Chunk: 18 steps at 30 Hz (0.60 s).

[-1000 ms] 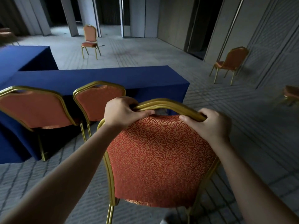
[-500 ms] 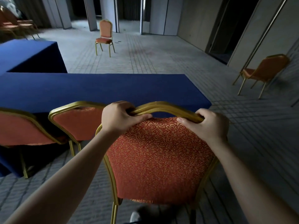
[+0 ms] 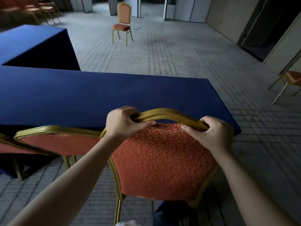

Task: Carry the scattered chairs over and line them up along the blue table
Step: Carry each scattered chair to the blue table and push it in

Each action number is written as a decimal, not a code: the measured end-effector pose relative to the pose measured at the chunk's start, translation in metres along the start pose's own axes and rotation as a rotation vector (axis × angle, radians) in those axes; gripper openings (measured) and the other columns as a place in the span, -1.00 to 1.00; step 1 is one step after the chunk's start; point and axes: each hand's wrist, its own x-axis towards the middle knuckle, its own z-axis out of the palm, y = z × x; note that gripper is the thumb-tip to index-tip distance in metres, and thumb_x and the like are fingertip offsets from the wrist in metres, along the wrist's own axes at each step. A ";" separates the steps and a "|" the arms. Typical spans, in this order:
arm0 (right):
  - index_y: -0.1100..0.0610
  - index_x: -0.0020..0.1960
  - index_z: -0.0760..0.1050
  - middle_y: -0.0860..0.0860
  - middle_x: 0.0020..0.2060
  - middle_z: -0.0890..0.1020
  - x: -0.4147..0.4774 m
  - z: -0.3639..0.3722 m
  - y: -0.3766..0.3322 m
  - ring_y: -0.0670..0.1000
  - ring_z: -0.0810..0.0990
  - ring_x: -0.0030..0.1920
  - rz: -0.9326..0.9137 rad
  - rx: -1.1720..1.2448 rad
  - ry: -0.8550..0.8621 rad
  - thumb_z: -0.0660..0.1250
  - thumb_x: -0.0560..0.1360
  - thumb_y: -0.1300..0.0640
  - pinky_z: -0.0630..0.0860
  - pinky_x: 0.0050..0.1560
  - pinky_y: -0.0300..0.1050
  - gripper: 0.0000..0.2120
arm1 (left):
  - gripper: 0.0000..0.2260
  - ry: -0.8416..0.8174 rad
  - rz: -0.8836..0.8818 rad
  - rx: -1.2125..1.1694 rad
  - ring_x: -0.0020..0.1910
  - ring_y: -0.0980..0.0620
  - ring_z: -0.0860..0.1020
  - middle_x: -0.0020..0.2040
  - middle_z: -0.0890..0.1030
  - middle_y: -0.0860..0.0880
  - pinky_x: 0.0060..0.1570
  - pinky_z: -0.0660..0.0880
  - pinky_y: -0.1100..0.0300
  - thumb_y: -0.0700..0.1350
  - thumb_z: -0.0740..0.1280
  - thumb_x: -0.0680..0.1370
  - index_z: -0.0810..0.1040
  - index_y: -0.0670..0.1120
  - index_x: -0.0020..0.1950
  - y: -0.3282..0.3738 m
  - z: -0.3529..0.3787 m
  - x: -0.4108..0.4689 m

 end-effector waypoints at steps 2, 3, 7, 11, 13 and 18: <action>0.03 -0.47 0.35 -0.14 -0.56 0.41 0.036 0.025 0.024 -0.13 0.38 -0.55 -0.023 0.033 -0.023 0.38 0.29 -0.46 0.25 -0.56 -0.23 -0.42 | -0.51 0.026 -0.044 0.026 -0.41 0.17 0.47 -0.43 0.48 0.13 -0.42 0.26 0.32 0.50 0.35 0.23 0.51 0.06 -0.38 -0.005 0.024 0.027; 0.03 -0.47 0.35 -0.14 -0.55 0.42 0.055 0.036 0.036 -0.13 0.38 -0.54 -0.034 0.047 -0.040 0.37 0.29 -0.47 0.27 -0.56 -0.21 -0.42 | -0.50 0.044 -0.060 0.044 -0.42 0.17 0.47 -0.43 0.48 0.13 -0.42 0.26 0.33 0.50 0.34 0.24 0.51 0.05 -0.38 -0.006 0.035 0.041; 0.03 -0.44 0.40 -0.13 -0.54 0.45 0.121 0.071 0.068 -0.13 0.41 -0.52 -0.076 0.089 -0.088 0.34 0.29 -0.50 0.32 -0.54 -0.18 -0.41 | -0.47 0.098 -0.121 0.092 -0.42 0.15 0.46 -0.43 0.47 0.12 -0.43 0.26 0.33 0.50 0.33 0.25 0.53 0.02 -0.36 -0.009 0.064 0.092; 0.05 -0.44 0.42 -0.12 -0.52 0.46 0.161 0.093 0.083 -0.09 0.42 -0.52 -0.139 0.141 -0.094 0.35 0.29 -0.48 0.34 -0.54 -0.13 -0.41 | -0.49 0.156 -0.146 0.127 -0.42 0.15 0.48 -0.41 0.51 0.12 -0.43 0.32 0.30 0.48 0.36 0.26 0.57 0.01 -0.34 -0.011 0.076 0.117; 0.06 -0.43 0.42 -0.10 -0.52 0.47 0.171 0.100 0.087 -0.07 0.42 -0.52 -0.155 0.149 -0.072 0.36 0.29 -0.48 0.34 -0.54 -0.10 -0.41 | -0.48 0.190 -0.125 0.143 -0.42 0.14 0.48 -0.39 0.53 0.11 -0.43 0.38 0.20 0.47 0.37 0.27 0.59 -0.01 -0.33 -0.013 0.079 0.124; 0.08 -0.44 0.40 -0.09 -0.52 0.46 0.163 0.112 0.093 -0.07 0.41 -0.51 -0.153 0.174 -0.066 0.42 0.28 -0.44 0.30 -0.53 -0.15 -0.41 | -0.51 0.179 -0.044 0.102 -0.44 0.15 0.44 -0.40 0.50 0.13 -0.46 0.33 0.26 0.41 0.43 0.27 0.57 -0.03 -0.34 -0.022 0.090 0.123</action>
